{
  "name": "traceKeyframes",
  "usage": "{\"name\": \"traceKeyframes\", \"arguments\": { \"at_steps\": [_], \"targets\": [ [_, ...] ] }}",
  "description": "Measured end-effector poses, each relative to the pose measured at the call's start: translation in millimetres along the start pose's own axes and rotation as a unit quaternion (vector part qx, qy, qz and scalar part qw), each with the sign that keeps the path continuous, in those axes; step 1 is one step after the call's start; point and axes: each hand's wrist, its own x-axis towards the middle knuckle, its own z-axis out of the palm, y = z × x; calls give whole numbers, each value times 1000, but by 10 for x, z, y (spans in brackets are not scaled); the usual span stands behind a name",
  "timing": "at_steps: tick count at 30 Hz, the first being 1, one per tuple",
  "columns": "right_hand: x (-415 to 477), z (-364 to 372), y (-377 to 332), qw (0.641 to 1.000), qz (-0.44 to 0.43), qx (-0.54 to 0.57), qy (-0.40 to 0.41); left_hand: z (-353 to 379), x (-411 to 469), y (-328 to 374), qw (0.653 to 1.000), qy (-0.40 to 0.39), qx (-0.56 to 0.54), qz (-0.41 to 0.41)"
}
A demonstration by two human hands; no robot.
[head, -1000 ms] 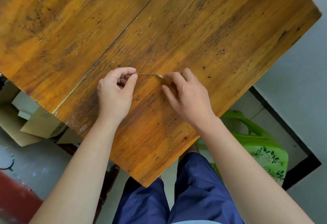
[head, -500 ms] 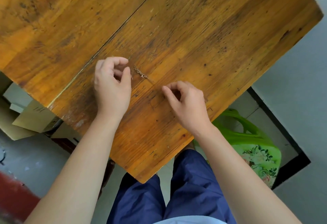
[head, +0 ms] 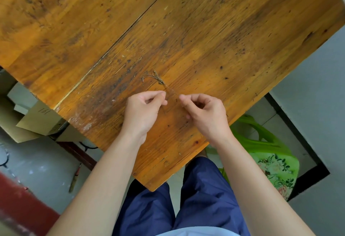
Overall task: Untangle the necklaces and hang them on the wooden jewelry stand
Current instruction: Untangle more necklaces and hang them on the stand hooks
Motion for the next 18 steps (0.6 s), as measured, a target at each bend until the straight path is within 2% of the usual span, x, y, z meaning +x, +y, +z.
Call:
{"name": "traceKeyframes", "arguments": {
  "at_steps": [5,11,14,18],
  "targets": [
    [-24,-67,-18,987,69,117,-83,-18,13,-34,992,-86,-63,-74],
    [-24,-149,-27,972,96,138,-166,63,133,-5,956,-172,-182,-150],
    [-33,-163,-22,968,106,141,-178,82,151,7,943,-187,-225,-161],
    [-36,-158,-13,958,132,182,-177,87,104,37,952,-163,-223,-134]
  ]
}}
